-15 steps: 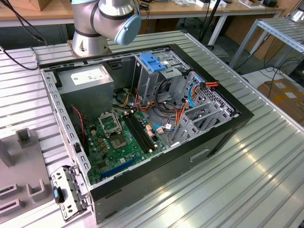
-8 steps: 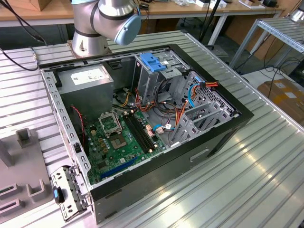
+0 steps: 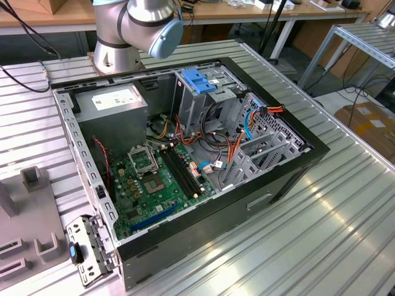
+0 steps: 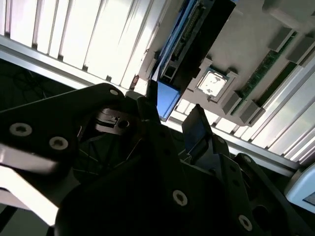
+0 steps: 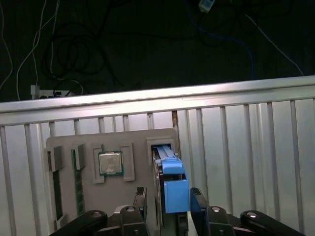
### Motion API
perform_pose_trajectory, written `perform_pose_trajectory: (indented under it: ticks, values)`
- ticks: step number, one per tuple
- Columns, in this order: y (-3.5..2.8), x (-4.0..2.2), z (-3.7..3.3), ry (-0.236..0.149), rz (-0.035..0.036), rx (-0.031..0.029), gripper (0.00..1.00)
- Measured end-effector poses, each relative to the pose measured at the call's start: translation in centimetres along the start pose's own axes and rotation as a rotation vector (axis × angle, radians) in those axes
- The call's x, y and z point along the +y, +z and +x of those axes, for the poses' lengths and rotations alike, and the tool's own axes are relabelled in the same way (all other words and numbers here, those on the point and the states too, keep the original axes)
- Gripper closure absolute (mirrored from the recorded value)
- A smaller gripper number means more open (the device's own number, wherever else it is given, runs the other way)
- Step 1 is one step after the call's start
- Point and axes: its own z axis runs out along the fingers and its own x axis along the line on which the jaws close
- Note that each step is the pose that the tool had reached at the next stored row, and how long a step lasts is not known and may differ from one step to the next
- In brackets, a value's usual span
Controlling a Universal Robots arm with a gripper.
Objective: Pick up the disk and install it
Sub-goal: 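Pick up the disk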
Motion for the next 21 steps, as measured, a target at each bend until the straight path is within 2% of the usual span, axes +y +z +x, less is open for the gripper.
perform_pose_trajectory:
  ticks: [3,4,8,11,17,20,21]
  values:
    - [0.13,0.17,0.0,-0.003,-0.0001,-0.0002,0.51]
    - [0.37,0.22,0.0,-0.006,-0.0001,-0.0003,0.45]
    - [1.21,0.22,-0.03,-0.012,-0.0003,-0.0003,0.45]
    - [2.34,0.16,-0.04,-0.012,-0.001,-0.0002,0.45]
    - [3.66,0.01,-0.11,-0.012,-0.002,-0.0001,0.45]
    - [3.76,0.02,-0.12,-0.012,-0.0024,0.0001,0.46]
    - [3.76,0.02,-0.12,-0.012,-0.0023,0.0001,0.53]
